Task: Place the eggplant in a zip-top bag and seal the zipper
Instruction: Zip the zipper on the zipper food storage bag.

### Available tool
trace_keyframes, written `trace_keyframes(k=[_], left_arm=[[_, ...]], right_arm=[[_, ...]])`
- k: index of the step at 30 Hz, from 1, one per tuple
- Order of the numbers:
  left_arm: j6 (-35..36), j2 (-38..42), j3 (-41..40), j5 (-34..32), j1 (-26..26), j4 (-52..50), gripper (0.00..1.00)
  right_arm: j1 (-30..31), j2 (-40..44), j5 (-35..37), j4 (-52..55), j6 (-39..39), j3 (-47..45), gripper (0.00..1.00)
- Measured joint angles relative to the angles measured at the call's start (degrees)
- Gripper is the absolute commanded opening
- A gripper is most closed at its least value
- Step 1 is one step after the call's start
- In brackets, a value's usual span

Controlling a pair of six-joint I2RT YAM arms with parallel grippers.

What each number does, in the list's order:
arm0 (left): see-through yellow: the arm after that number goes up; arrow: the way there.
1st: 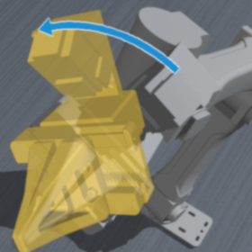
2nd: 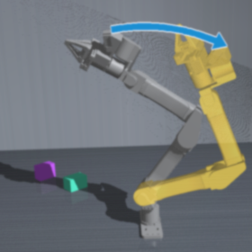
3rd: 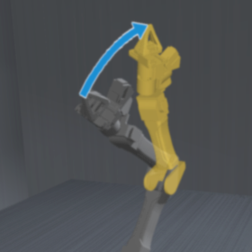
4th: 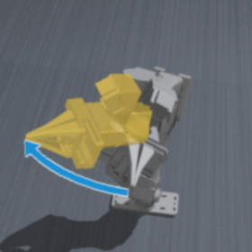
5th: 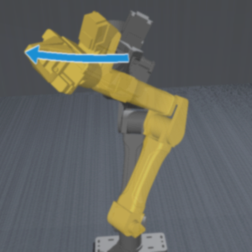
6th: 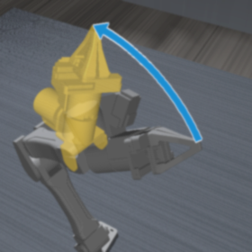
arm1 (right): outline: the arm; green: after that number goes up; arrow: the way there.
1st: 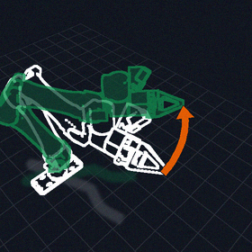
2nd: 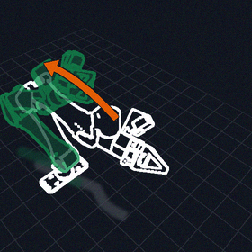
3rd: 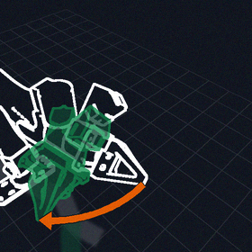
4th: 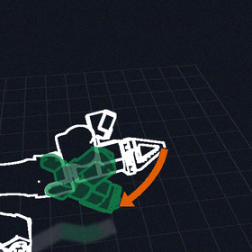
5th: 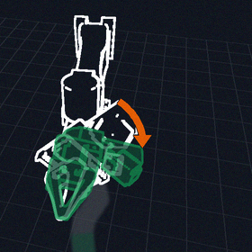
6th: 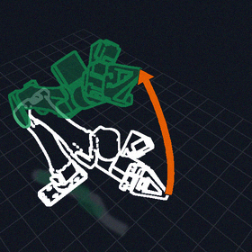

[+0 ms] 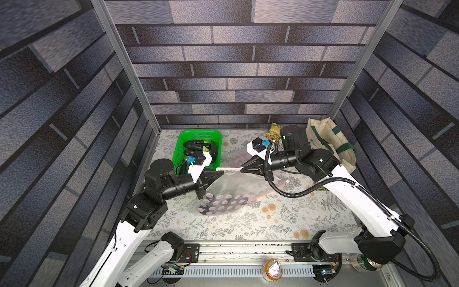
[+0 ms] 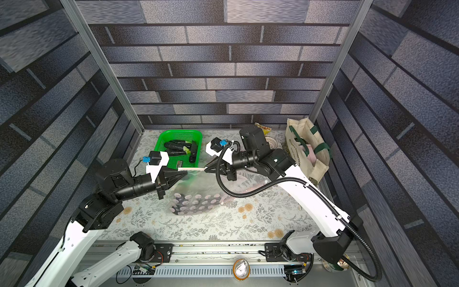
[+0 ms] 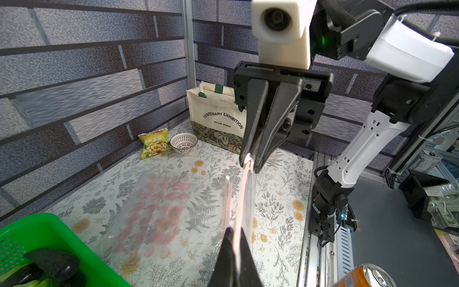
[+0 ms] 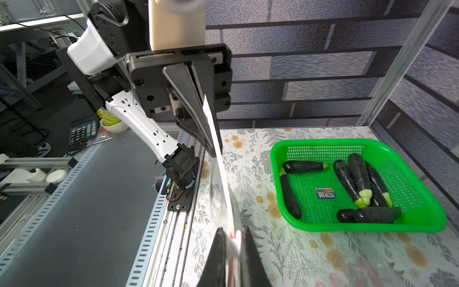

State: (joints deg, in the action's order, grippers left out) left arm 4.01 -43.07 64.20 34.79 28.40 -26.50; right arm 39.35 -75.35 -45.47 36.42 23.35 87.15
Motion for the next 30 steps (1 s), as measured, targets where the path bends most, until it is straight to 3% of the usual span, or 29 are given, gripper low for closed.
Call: trace_keyframes(k=[11,24,26,30], left_arm=[[0.04,-0.33,5.49,-6.8,-0.39,-6.14,0.01],[0.52,-2.69,7.58,-7.39,-0.44,-8.94,0.01],[0.76,-2.99,8.22,-7.63,-0.44,-9.42,0.01],[1.66,-4.79,10.43,-6.8,-0.48,-10.49,0.02]], right_arm=[[-12.35,12.24,0.22,-4.68,-3.43,-17.38,0.0],[-14.1,17.11,5.35,-5.9,-5.86,-23.8,0.0],[-14.34,17.86,5.92,-5.81,-6.03,-24.09,0.07],[-14.4,17.84,5.62,-4.87,-6.23,-23.45,0.36]])
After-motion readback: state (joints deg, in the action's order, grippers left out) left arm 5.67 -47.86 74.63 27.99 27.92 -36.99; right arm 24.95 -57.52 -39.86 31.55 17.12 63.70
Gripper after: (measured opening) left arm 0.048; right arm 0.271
